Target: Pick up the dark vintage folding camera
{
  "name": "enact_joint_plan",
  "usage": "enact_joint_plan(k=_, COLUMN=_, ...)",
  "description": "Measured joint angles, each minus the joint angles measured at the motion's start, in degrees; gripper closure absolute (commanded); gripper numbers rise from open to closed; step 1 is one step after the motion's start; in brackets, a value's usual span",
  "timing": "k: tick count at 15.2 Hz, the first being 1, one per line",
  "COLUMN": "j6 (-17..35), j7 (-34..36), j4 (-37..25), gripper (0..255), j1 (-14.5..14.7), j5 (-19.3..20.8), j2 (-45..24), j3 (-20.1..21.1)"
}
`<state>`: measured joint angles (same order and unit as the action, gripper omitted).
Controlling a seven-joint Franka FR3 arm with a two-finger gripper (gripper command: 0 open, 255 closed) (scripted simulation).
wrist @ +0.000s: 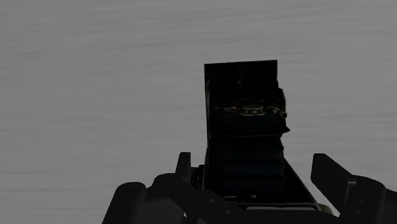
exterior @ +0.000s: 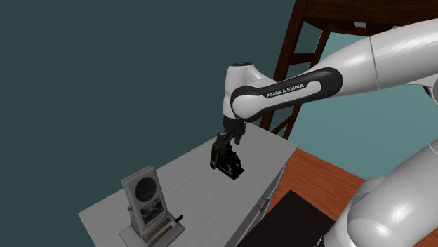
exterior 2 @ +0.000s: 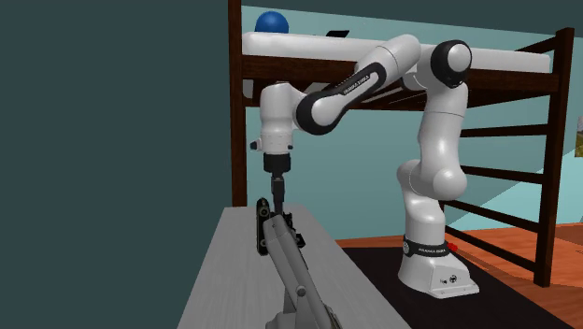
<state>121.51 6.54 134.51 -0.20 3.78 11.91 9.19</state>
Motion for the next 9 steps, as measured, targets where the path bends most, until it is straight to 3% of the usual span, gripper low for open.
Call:
enact_joint_plan(k=6, j6=4.54, j7=0.96, j4=2.0, gripper=0, j1=-0.07, j5=0.68, j2=-2.61, j3=0.27)
enact_joint_plan(k=7, j6=4.97, j7=1.0, j4=2.33, gripper=255, j1=-0.08, j5=0.72, j2=-2.7, j3=0.27)
enact_joint_plan(k=9, j6=5.27, j7=1.02, j4=2.48, gripper=255, j1=-0.09, j5=0.75, j2=-2.75, j3=0.27)
